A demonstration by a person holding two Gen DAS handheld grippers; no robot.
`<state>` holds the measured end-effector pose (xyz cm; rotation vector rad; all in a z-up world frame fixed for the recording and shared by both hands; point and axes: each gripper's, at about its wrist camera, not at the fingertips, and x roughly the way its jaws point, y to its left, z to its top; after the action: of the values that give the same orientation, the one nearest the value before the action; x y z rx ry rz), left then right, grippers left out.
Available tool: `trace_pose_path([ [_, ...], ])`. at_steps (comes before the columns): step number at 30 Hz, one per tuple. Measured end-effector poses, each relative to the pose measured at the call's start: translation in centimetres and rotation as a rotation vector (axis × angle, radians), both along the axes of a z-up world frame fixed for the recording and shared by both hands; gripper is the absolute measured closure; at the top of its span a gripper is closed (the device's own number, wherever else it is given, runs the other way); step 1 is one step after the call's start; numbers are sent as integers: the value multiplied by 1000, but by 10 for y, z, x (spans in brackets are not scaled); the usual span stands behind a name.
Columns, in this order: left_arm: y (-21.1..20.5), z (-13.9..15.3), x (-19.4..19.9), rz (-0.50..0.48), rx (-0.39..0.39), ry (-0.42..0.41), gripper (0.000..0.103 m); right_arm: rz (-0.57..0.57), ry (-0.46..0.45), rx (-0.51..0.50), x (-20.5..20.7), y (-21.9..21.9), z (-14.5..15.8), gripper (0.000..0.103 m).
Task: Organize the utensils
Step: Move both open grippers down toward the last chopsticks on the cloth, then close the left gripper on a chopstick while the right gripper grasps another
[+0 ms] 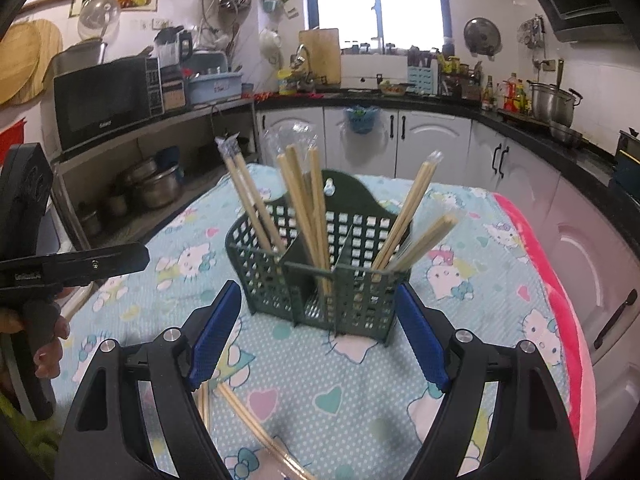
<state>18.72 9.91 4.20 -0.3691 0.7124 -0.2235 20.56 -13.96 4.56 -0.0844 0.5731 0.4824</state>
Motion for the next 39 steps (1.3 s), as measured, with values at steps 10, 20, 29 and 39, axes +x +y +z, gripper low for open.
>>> trace_pose_path([
  [10, 1, -37, -10, -4, 30, 110, 11, 85, 82, -75, -5, 17, -27, 26],
  [20, 13, -67, -16, -27, 8, 234, 25, 190, 174, -174, -9, 37, -59, 28],
  [29, 9, -97, -11, -88, -157, 343, 69, 336, 319, -283, -10, 63, -103, 62],
  [39, 0, -104, 10, -79, -199, 368, 71, 387, 358, -318, -2, 80, -116, 65],
])
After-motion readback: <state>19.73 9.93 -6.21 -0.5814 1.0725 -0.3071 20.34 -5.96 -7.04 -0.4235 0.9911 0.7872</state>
